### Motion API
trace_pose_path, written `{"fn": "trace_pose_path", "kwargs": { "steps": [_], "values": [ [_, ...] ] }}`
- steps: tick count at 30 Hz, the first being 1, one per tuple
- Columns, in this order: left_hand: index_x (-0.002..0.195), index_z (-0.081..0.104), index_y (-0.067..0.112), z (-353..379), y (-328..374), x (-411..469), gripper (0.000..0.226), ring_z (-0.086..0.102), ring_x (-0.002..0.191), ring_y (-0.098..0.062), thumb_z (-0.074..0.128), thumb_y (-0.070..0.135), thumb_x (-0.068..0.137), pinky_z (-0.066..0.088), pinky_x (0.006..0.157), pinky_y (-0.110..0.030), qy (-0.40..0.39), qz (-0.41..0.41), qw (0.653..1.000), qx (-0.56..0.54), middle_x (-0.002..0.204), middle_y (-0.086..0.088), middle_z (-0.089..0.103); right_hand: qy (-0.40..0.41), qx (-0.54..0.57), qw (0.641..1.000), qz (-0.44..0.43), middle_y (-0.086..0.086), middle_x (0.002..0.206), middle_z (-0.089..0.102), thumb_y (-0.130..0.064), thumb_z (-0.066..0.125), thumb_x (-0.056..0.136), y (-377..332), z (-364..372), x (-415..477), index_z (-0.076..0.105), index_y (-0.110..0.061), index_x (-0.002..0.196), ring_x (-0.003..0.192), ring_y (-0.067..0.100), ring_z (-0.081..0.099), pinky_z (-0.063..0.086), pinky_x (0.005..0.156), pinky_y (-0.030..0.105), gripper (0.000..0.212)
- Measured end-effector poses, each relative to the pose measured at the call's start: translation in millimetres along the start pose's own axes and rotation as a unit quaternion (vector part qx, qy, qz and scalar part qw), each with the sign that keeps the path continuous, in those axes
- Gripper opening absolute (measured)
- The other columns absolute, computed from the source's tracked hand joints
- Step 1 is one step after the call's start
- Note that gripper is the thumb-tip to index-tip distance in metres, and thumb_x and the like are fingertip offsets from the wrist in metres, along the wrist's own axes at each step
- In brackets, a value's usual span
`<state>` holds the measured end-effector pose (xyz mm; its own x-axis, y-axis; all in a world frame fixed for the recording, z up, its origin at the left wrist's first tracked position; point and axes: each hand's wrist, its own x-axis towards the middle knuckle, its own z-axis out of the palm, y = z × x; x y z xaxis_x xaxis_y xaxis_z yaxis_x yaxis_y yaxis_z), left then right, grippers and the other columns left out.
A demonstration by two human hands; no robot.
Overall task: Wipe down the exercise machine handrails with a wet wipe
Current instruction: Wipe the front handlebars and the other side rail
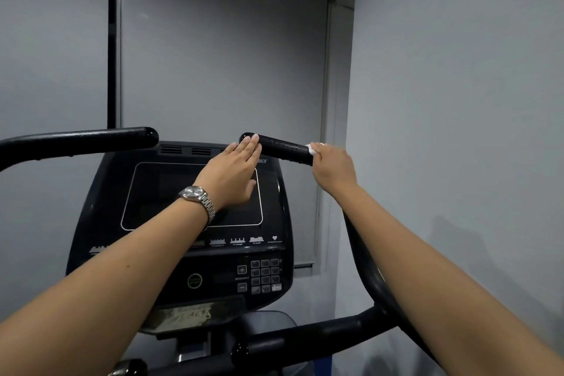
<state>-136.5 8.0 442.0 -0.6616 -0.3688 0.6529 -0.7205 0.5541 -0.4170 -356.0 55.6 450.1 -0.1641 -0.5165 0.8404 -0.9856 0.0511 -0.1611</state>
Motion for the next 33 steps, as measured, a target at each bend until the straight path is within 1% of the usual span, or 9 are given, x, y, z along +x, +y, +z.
{"fn": "trace_pose_path", "kwargs": {
  "steps": [5,7,10,13,17,21,26,29,33],
  "values": [
    [0.149,0.002,0.005,6,-1,-5,0.072,-0.003,0.146,-0.023,0.041,0.031,0.095,0.001,0.117,-0.033,0.021,0.009,1.0,-0.001,0.157,-0.015,-0.008,-0.007,0.041,0.996,-0.083,0.01,0.106,0.063,-0.007,0.032,0.095,-27,0,-6,0.056,-0.015,0.119,0.086,0.035,0.059,0.045,0.07,0.038,0.035],
    [0.15,0.003,0.005,10,-4,-11,0.071,-0.002,0.146,-0.024,0.041,0.03,0.095,0.001,0.117,-0.035,0.028,0.01,1.0,0.006,0.157,-0.016,-0.006,0.013,0.052,0.996,-0.076,0.012,0.12,0.062,-0.006,0.034,0.095,-19,-4,-16,0.055,-0.017,0.127,0.099,0.035,0.059,0.049,0.079,0.041,0.04],
    [0.15,0.007,0.006,15,-10,-18,0.069,0.004,0.146,-0.025,0.042,0.027,0.094,0.008,0.118,-0.039,0.026,-0.007,1.0,0.016,0.158,-0.015,0.001,-0.006,0.022,0.999,-0.026,0.011,0.115,0.065,-0.011,0.033,0.097,-13,-4,-2,0.057,-0.018,0.127,0.1,0.035,0.059,0.049,0.082,0.041,0.039],
    [0.147,0.025,0.006,15,-18,-22,0.066,0.024,0.143,-0.027,0.051,0.021,0.088,0.022,0.115,-0.044,0.047,-0.03,0.998,0.01,0.153,-0.016,0.025,-0.043,0.035,0.998,-0.039,0.012,0.125,0.062,-0.014,0.031,0.098,-33,4,10,0.055,-0.015,0.13,0.117,0.035,0.054,0.043,0.097,0.047,0.04],
    [0.118,0.062,0.004,6,-31,-22,0.046,0.059,0.114,-0.033,0.064,0.01,0.072,0.046,0.094,-0.044,0.145,-0.054,0.988,-0.006,0.117,-0.016,0.065,-0.033,0.069,0.993,-0.09,0.008,0.136,0.055,-0.008,0.035,0.097,-41,6,0,0.05,-0.019,0.137,0.121,0.032,0.052,0.04,0.104,0.045,0.044],
    [0.114,0.062,0.002,-5,-59,-32,0.04,0.05,0.121,-0.039,0.058,0.008,0.075,0.042,0.098,-0.05,0.187,-0.146,0.971,0.013,0.127,-0.023,0.057,-0.023,0.059,0.997,-0.039,0.005,0.131,0.06,-0.013,0.035,0.098,-27,5,8,0.055,-0.02,0.132,0.122,0.025,0.054,0.044,0.1,0.04,0.041],
    [0.132,0.045,-0.005,4,-83,-47,0.058,0.034,0.132,-0.046,0.056,0.012,0.078,0.026,0.11,-0.054,0.1,-0.227,0.967,0.065,0.14,-0.031,0.039,-0.028,0.063,0.992,-0.102,0.007,0.131,0.059,-0.009,0.035,0.096,-59,14,9,0.051,-0.02,0.135,0.119,0.031,0.053,0.042,0.098,0.045,0.044],
    [0.134,0.041,-0.009,10,-90,-53,0.061,0.032,0.133,-0.045,0.057,0.014,0.079,0.025,0.112,-0.051,0.068,-0.227,0.968,0.086,0.139,-0.034,0.038,-0.007,0.088,0.989,-0.115,0.003,0.135,0.057,-0.007,0.037,0.095,-53,14,2,0.05,-0.022,0.136,0.119,0.029,0.055,0.043,0.101,0.045,0.046],
    [0.132,0.043,-0.012,10,-94,-53,0.062,0.038,0.129,-0.046,0.06,0.015,0.078,0.029,0.11,-0.051,0.053,-0.21,0.971,0.099,0.133,-0.035,0.044,-0.005,0.06,0.996,-0.068,0.007,0.121,0.066,-0.014,0.037,0.097,-50,13,16,0.058,-0.021,0.129,0.108,0.03,0.061,0.049,0.092,0.045,0.039]
  ]
}}
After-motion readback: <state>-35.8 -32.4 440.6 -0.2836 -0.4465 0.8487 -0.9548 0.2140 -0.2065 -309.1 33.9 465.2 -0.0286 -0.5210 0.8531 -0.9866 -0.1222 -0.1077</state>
